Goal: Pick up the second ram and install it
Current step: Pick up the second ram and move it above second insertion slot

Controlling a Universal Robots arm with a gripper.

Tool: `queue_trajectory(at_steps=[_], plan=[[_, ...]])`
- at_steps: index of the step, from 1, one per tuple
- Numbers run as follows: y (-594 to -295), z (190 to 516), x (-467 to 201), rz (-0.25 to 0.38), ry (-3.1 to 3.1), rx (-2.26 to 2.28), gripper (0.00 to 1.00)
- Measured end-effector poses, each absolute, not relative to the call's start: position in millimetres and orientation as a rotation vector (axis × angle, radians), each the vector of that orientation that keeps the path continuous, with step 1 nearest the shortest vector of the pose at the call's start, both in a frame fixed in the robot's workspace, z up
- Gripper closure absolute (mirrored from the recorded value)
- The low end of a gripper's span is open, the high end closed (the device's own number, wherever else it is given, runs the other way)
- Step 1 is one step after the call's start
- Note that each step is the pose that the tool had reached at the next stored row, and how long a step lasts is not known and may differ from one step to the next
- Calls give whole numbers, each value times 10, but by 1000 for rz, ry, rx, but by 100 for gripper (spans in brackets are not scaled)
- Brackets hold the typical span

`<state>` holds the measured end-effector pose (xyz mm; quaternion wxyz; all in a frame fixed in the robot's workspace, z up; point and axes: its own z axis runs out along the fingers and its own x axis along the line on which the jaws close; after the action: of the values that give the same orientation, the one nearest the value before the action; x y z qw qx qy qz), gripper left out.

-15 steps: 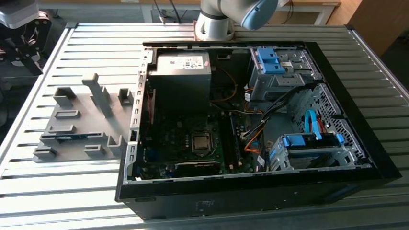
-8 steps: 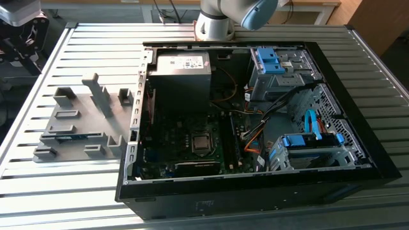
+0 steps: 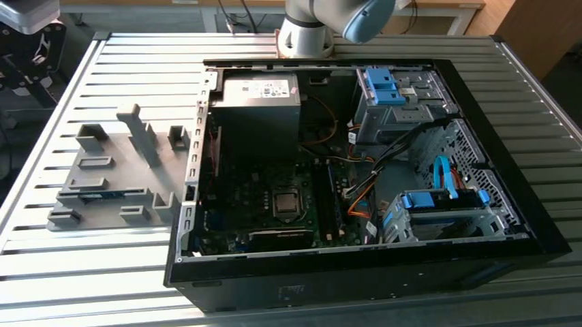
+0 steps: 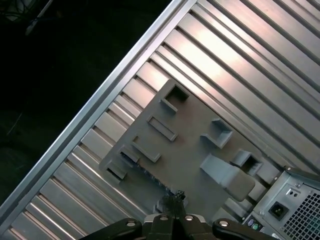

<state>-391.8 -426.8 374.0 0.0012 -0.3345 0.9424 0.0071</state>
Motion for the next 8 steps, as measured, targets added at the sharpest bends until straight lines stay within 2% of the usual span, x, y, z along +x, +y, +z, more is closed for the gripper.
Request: queue_trajectory(at_steps=[8], plan=[[-4268,3738,-3934,22,2915,-1167,89]])
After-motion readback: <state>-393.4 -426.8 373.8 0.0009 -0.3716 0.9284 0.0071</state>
